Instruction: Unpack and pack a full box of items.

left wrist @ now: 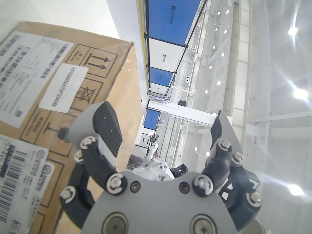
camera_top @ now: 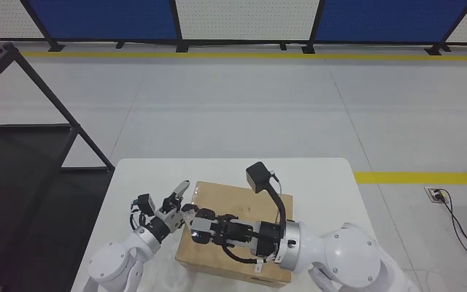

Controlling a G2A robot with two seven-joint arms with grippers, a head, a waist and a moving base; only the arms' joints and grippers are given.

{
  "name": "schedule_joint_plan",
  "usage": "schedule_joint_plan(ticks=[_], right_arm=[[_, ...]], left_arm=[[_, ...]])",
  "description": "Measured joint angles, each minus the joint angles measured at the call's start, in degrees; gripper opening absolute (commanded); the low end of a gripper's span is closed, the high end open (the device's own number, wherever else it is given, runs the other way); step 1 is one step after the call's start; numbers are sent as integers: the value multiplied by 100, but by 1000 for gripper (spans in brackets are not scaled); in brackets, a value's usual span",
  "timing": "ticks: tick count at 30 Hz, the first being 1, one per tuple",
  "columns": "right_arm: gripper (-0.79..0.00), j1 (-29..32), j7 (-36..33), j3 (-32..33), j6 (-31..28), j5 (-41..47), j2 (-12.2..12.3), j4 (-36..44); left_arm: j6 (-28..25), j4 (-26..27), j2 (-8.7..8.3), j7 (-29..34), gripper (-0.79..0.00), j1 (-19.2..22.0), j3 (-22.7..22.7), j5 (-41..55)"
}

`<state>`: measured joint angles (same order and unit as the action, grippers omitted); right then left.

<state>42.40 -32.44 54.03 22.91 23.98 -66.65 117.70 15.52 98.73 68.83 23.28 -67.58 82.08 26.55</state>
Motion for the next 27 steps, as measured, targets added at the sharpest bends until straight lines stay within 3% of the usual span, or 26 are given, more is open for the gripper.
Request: schedule_joint_plan(ticks=[27], right_arm=[[-785, 231, 408, 239, 361, 317, -115, 146]], left_arm=[[-715, 164, 33, -230, 0, -207, 225, 591]])
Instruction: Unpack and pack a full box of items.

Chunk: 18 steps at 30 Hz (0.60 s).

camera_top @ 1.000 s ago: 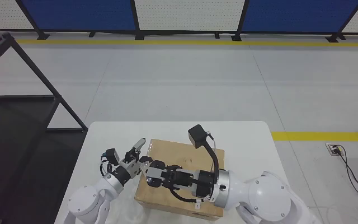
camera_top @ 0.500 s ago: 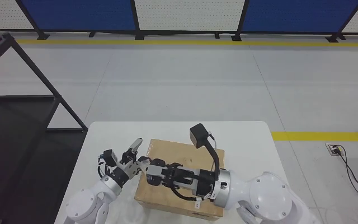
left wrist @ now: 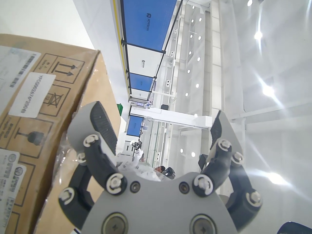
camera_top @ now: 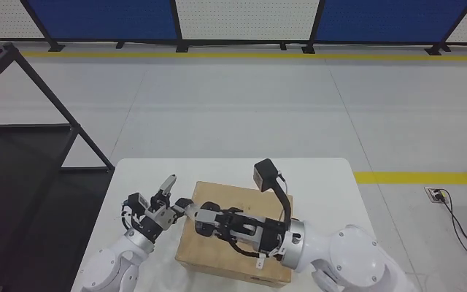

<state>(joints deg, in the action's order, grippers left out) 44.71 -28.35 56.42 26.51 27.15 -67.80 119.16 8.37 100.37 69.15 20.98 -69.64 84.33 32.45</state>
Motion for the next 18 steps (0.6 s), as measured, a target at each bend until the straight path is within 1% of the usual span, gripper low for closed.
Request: schedule_joint_plan(ticks=[6, 18], right_arm=[[-785, 132, -4, 64, -34, -40, -1, 156], [-785, 499, 118, 284, -143, 163, -12, 330]], left_arm=[[-131, -34, 12, -87, 0, 30, 55, 134], [-191, -7, 4, -83, 0, -29, 213, 230]])
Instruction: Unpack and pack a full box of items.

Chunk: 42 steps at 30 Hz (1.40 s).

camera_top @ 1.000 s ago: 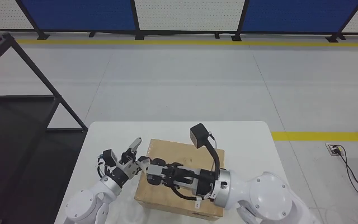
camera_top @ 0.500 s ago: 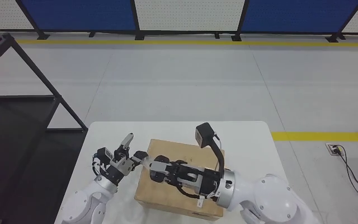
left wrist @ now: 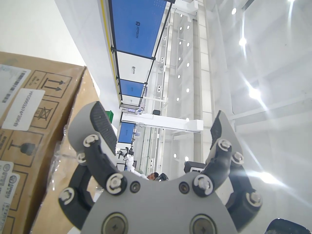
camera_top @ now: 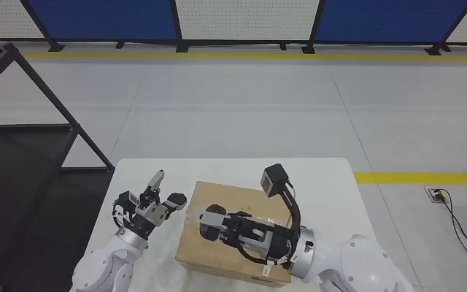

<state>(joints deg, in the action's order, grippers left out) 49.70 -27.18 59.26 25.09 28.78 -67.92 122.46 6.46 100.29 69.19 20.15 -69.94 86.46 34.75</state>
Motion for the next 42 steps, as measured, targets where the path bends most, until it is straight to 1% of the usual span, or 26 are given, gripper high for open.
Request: schedule_joint_plan(ticks=[8, 13, 20, 25, 36, 42], right_arm=[[-785, 140, 6, 86, -16, 54, -8, 119], [-785, 57, 87, 20, 32, 97, -45, 80], [-785, -8, 325, -34, 9, 279, -109, 8], [-785, -3, 642, -39, 197, 280, -140, -66], [-785, 4, 653, -36, 204, 271, -140, -69], [-785, 452, 1063, 266, 190, 447, -130, 24]], left_arm=[[-3, 13, -12, 172, 0, -54, -1, -60], [-71, 7, -25, 343, 0, -132, 52, -63], [-106, -27, -37, 417, 0, -190, 126, -26], [-85, -27, -40, 422, 0, -164, 133, -18], [-61, -98, -44, 449, 0, -58, 97, -51], [-71, -117, -46, 475, 0, -46, 78, -56]])
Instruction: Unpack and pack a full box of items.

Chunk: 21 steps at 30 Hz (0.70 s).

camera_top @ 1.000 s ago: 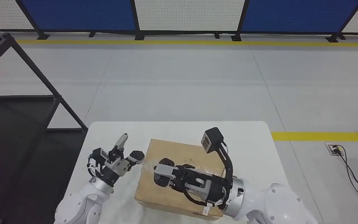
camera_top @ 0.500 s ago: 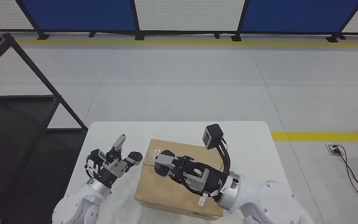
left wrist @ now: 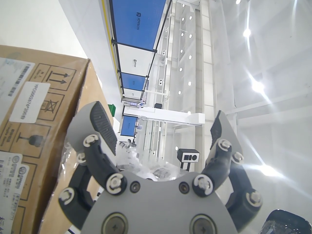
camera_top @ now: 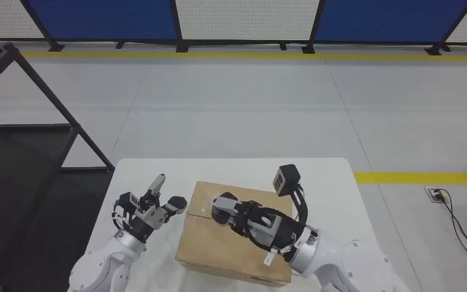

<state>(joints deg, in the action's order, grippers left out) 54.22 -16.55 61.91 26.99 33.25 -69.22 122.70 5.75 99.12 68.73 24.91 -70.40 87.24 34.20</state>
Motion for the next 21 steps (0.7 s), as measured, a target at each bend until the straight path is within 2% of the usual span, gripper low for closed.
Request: schedule_joint_plan(ticks=[8, 14, 21], right_arm=[[-785, 550, 445, 322, 212, 12, 24, 331], [-785, 883, 624, 458, 346, -140, 44, 512], [-785, 1340, 812, 704, 179, -183, 59, 683]], left_arm=[[-7, 17, -3, -21, 0, 49, -15, -36], [-109, 7, 11, -297, 0, 57, 74, 111], [-97, 42, 9, -320, 0, 41, 120, 147]])
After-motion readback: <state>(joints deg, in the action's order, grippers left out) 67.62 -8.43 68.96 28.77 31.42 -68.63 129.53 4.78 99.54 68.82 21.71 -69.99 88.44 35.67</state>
